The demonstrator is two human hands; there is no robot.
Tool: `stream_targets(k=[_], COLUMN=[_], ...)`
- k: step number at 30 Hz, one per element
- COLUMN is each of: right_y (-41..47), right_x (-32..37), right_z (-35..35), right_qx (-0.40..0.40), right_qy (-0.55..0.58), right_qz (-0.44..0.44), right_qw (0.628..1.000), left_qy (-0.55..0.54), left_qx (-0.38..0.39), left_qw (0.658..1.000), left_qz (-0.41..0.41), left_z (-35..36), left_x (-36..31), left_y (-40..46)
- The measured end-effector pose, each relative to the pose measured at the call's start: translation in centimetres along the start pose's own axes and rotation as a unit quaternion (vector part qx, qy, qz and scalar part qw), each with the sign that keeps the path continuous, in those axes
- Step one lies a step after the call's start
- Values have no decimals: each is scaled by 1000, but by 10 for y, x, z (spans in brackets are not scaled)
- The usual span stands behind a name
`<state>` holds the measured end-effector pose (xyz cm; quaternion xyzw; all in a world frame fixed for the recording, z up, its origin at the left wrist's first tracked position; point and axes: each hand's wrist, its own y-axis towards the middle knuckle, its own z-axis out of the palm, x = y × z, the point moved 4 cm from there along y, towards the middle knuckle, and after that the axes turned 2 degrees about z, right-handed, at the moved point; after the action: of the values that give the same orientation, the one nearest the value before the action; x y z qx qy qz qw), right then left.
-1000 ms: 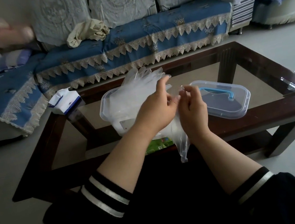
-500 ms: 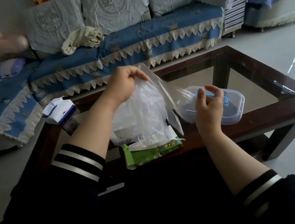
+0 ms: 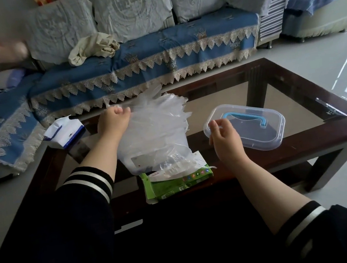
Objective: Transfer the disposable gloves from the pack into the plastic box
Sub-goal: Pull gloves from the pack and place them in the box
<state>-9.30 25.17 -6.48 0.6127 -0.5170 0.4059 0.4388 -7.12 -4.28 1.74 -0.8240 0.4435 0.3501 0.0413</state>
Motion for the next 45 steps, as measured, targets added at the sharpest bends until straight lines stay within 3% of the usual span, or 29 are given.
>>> stream_targets(k=[5, 8, 11, 13, 15, 18, 20, 23, 26, 29, 35, 39, 42, 45], right_y=[-2, -7, -11, -14, -16, -20, -20, -22, -24, -27, -31, -38, -40, -39], right_x=[0, 1, 0, -3, -4, -1, -1, -4, -3, 1, 14, 33, 34, 31], right_z=[9, 15, 23, 31, 38, 43, 43, 44, 43, 43, 41, 25, 9, -2], right_qx=[73, 114, 155, 197, 247, 296, 298, 310, 316, 317, 257, 158, 70, 3], right_qy=[-59, -72, -98, -87, -59, -27, -40, -58, -57, -77, -56, 120, 256, 307], right_qz=[-6, 1, 0, 9, 32, 51, 48, 42, 51, 31, -23, -34, 0, 17], right_qw=[996, 991, 983, 977, 967, 953, 952, 948, 946, 945, 964, 979, 964, 952], left_qy=[138, 205, 179, 77, -17, -66, -23, 121, 209, 211, 158, 185, 198, 181], left_qx=[44, 32, -90, -214, -241, -112, 3, 194, 301, 322, 307, 289, 297, 301], left_qw=[989, 978, 972, 940, 910, 918, 931, 943, 912, 896, 918, 913, 902, 905], left_qz=[18, 32, 127, 254, 337, 375, 363, 242, 183, 220, 195, 220, 243, 239], left_z=[5, 1, -10, -21, -23, -6, 8, 28, 43, 56, 72, 78, 81, 81], left_x=[11, 14, 2, -14, -22, -13, 2, 18, 24, 16, 21, 23, 24, 26], left_y=[2, -2, -22, -56, -95, -136, -148, -147, -150, -158, -157, -154, -154, -154])
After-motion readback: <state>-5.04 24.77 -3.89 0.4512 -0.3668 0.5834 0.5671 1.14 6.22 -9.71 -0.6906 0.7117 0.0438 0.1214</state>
